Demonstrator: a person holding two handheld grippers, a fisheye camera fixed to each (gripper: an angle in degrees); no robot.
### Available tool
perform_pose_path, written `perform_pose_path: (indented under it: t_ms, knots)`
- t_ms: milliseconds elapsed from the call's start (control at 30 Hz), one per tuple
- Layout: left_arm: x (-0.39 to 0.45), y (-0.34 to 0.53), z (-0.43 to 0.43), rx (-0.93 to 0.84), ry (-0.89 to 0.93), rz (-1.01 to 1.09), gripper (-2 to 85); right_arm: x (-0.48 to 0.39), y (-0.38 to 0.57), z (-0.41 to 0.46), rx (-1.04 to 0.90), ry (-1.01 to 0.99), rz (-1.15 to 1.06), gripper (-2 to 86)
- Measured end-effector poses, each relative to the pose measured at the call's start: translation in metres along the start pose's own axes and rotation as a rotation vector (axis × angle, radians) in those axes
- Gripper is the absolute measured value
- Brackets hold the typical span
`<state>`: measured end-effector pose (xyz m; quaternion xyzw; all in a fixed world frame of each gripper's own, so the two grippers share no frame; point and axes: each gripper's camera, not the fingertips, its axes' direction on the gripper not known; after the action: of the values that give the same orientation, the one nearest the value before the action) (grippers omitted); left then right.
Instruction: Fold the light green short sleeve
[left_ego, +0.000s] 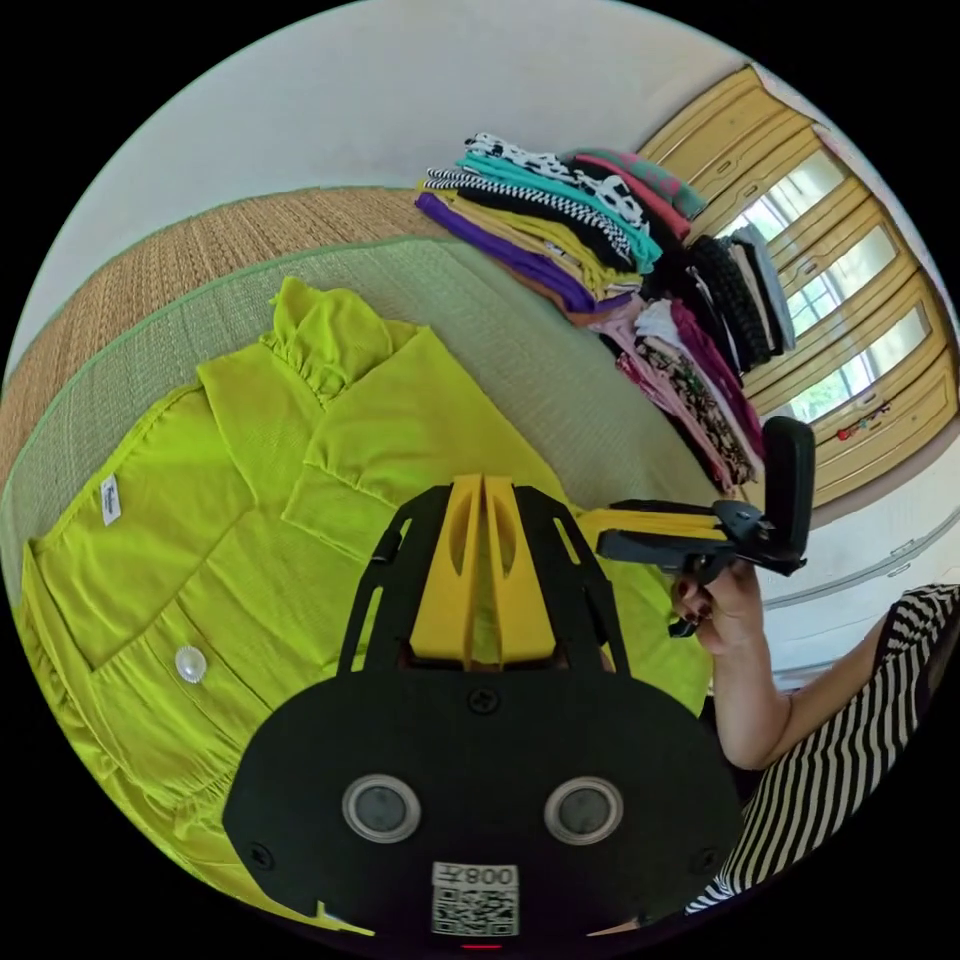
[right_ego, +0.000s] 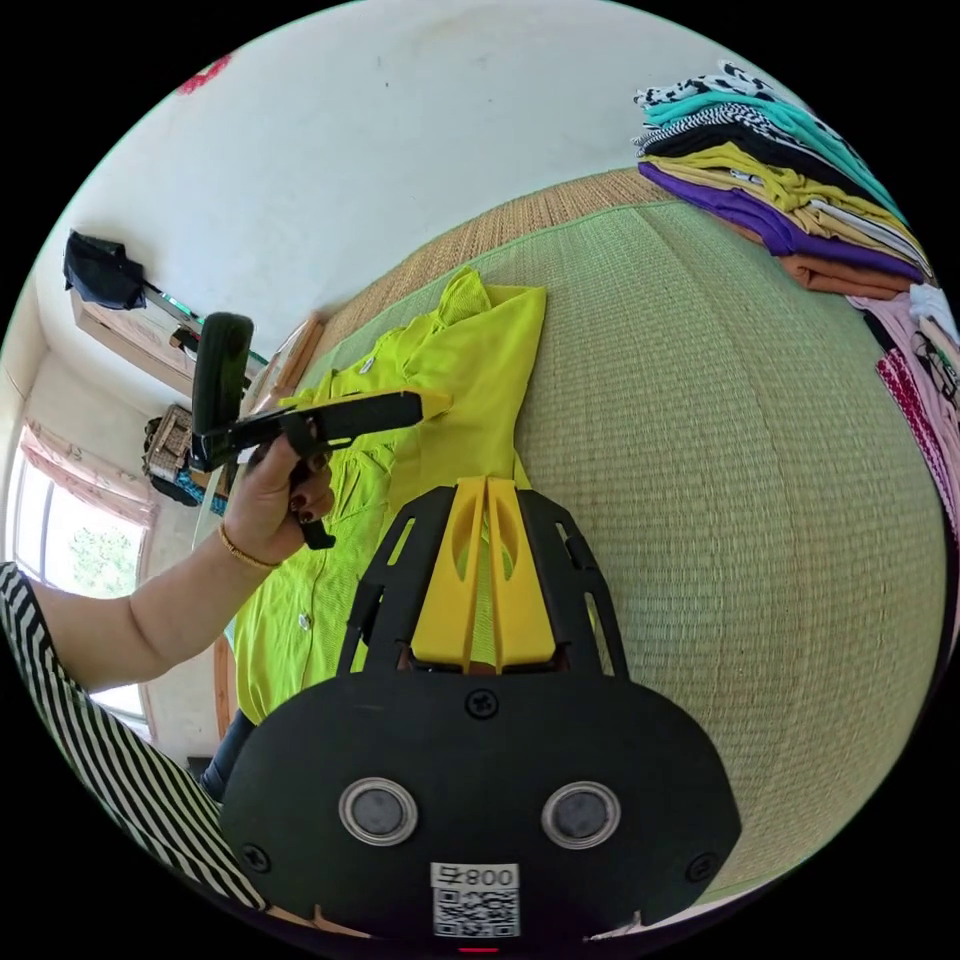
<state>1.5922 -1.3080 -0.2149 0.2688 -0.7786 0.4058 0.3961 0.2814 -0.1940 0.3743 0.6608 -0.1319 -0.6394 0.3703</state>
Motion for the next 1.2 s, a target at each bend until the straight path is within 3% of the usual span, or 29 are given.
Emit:
perform_pose_path:
  t_ms: [133,300,467,567,800,1033,1133,1200]
  knots:
    - [-0.001,0.037,-0.004,0.065,0.035,0.0,0.2,0.001,0.001,-0.012,0.039,-0.03,0.001,0.1]
    - [-0.009,0.074,0.021,-0.031,-0.01,0.017,0.2,-0.004,-0.001,-0.01,0.002,0.006,-0.01,0.2]
    - [-0.024,0.108,0.023,0.055,0.04,-0.007,0.1,-0.006,-0.002,-0.013,-0.005,0.029,-0.002,0.2]
    - [-0.03,0.125,0.045,-0.033,0.015,0.001,0.1,-0.007,-0.002,-0.015,-0.005,0.02,0.006,0.2]
    - [-0.052,0.175,0.058,-0.015,0.04,-0.023,0.2,-0.011,-0.001,-0.032,0.044,0.03,0.032,0.0]
    - [-0.081,0.256,0.036,0.113,0.05,-0.116,0.3,0.001,0.002,-0.046,0.078,0.038,0.12,0.0]
    - [-0.103,0.311,0.014,0.172,0.044,-0.225,0.5,0.02,0.005,-0.05,0.101,-0.088,0.187,0.0]
    - [-0.119,0.353,-0.004,0.21,0.027,-0.315,0.7,0.046,0.012,-0.05,0.14,-0.307,0.261,0.1]
